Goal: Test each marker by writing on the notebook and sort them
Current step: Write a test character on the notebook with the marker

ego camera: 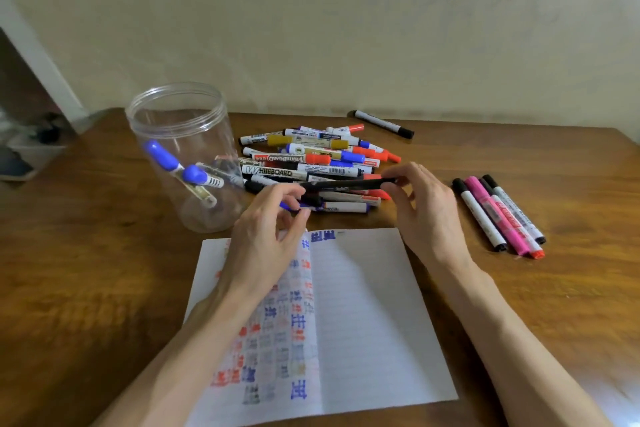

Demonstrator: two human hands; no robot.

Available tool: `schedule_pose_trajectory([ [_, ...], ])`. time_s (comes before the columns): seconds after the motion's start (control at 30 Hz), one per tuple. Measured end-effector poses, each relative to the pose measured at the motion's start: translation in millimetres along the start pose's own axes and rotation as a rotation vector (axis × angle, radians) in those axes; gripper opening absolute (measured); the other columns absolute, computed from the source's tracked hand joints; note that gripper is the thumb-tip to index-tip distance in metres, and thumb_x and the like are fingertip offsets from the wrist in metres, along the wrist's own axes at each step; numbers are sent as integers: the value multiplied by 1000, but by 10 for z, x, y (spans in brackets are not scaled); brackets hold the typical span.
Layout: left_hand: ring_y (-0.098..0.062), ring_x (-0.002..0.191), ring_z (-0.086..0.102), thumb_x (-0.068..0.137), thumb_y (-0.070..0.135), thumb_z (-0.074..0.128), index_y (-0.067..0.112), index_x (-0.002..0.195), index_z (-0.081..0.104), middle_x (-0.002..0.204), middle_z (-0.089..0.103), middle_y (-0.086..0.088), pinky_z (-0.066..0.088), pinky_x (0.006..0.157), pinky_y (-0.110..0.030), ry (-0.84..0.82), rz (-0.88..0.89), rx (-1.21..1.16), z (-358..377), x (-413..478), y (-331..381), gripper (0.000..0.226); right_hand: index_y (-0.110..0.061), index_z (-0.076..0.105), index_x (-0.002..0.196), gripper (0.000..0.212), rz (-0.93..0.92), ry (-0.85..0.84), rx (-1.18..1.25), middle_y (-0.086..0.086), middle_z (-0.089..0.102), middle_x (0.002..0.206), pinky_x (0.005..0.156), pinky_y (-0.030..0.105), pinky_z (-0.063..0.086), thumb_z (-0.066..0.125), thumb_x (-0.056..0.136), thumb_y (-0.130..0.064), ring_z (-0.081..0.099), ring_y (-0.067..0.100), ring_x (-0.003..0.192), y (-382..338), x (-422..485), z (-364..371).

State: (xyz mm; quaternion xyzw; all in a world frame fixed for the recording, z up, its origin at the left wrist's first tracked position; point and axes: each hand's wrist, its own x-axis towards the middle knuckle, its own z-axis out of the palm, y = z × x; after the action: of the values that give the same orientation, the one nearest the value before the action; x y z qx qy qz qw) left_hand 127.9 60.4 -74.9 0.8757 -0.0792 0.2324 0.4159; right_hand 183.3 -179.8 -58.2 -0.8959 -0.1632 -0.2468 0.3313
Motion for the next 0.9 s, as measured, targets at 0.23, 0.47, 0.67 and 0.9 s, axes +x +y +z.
schedule_pose_trajectory([
  [0.23,-3,90,65,98,30,64,28,141,50,115,59,12,57,71,-15,63,-21,-46,-23,32,-16,45,-13,72,113,15,139,-48,402,-8,75,109,84,20,60,70,99,-8,72,8,105,-118,-34,-95],
  [0.47,-6,80,67,102,22,61,19,130,63,106,67,5,54,66,-12,154,-65,-100,-63,67,-16,29,-3,70,110,19,164,-107,717,-5,78,105,80,22,59,68,97,-16,75,14,105,-129,-56,-147],
  [0.67,-9,83,70,102,25,61,17,123,65,90,71,7,53,71,-11,75,-99,-249,-103,62,58,23,-13,76,114,21,207,-258,648,-3,79,107,82,33,64,72,96,-23,76,16,103,-166,-37,-219],
  [0.9,-16,73,71,100,21,65,12,120,68,93,76,1,53,61,-21,-53,-124,-533,-162,58,230,22,-36,77,94,18,21,-565,325,-19,70,92,68,19,49,76,84,-52,63,3,85,-353,-96,-117],
])
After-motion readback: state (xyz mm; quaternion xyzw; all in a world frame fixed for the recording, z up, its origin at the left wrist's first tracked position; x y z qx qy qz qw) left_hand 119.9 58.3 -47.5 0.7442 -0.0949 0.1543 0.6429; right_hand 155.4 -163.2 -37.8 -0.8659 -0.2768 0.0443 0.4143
